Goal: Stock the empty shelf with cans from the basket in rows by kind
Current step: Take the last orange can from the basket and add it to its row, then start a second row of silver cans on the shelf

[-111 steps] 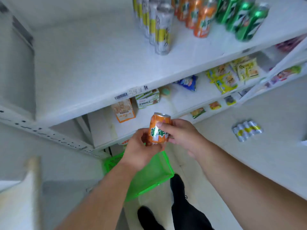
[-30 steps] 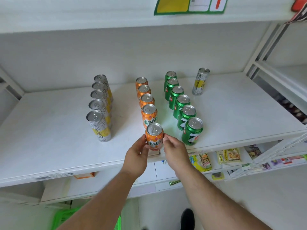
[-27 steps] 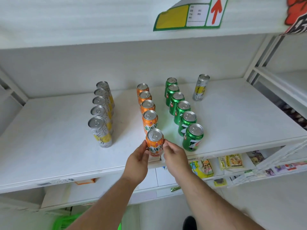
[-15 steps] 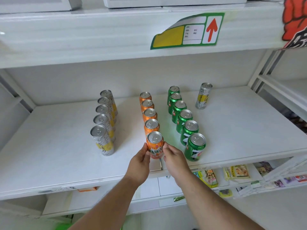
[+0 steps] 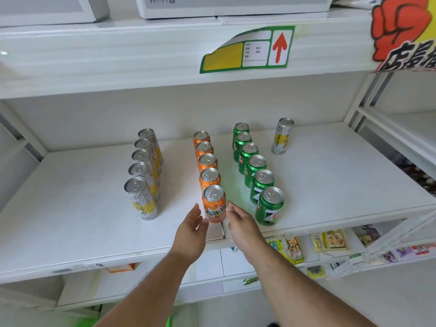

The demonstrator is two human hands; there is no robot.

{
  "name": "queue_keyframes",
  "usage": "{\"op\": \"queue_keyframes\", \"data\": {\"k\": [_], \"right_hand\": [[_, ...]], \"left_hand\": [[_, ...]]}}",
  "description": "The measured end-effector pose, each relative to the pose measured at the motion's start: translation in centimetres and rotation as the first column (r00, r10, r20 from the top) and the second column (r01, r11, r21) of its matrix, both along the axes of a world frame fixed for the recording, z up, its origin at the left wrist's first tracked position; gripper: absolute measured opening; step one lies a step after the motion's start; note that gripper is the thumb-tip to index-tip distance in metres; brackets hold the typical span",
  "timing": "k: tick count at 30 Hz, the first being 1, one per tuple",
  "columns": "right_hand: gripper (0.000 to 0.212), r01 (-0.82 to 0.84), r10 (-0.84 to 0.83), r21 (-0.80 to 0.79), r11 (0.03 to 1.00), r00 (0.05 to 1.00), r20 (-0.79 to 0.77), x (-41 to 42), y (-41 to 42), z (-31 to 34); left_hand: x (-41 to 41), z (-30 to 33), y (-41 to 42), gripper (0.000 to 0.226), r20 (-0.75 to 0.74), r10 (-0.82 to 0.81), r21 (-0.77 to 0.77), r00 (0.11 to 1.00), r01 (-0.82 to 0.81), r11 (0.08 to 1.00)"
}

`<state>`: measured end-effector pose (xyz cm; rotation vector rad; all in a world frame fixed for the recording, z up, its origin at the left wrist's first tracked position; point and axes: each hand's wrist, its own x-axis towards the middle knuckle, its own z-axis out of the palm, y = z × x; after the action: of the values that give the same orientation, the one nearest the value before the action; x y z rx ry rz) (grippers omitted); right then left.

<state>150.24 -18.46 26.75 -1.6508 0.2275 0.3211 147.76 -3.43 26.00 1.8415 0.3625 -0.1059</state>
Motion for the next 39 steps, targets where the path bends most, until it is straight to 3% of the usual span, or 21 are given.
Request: {"op": "queue_keyframes", "data": {"k": [5,11,15,19,23,29,36,39], "right_hand": [[0.044,0.0,0.0,-0.058,0.998,1.0,-0.015,-2.9,-1.0,1.1],[0.033,0.003,-0.007,-0.139,0.99,1.0,-0.027,-9.0,-4.7,-1.1],[0.039,0.05,-0.076,-0.195,0.98,0.989,-0.125,-13.8,-9.8,-3.5],[0.026,0.121,-0.176,-0.238,0.964,0.958,-0.226,-18.5,-16.0,-5.5],[0.03,0.147,-0.265,-0.362,0.92,0.915,-0.303,-23.4,-24.1,-7.4],[0.014,0.126,-0.313,-0.451,0.884,0.875,-0.369,-29.9,-35.7,-7.3],[0.028,0.142,-0.378,-0.49,0.86,0.822,-0.425,-30.8,-43.3,-8.9],[0.038,0.131,-0.382,-0.506,0.853,0.816,-0.433,-29.4,-45.1,-9.5]], "left_hand": [[-3.1,0.2,-0.4,0.05,0.048,-0.005,0.043,0.999,0.003,0.999],[-6.3,-1.4,-3.5,0.032,0.019,-0.136,0.059,0.99,0.135,0.989],[-8.9,-2.9,-7.7,0.037,-0.094,-0.265,0.079,0.96,0.273,0.959],[-11.5,-4.4,-11.6,0.047,-0.267,-0.345,0.078,0.9,0.376,0.923],[-14.3,-5.2,-16.3,0.043,-0.355,-0.355,0.098,0.865,0.412,0.906],[-19.0,-7.8,-24.3,0.057,-0.491,-0.386,0.147,0.781,0.511,0.847],[-21.2,-9.5,-31.7,0.061,-0.567,-0.405,0.09,0.717,0.543,0.835],[-19.9,-10.8,-33.2,0.038,-0.565,-0.398,0.098,0.723,0.538,0.837]]}}
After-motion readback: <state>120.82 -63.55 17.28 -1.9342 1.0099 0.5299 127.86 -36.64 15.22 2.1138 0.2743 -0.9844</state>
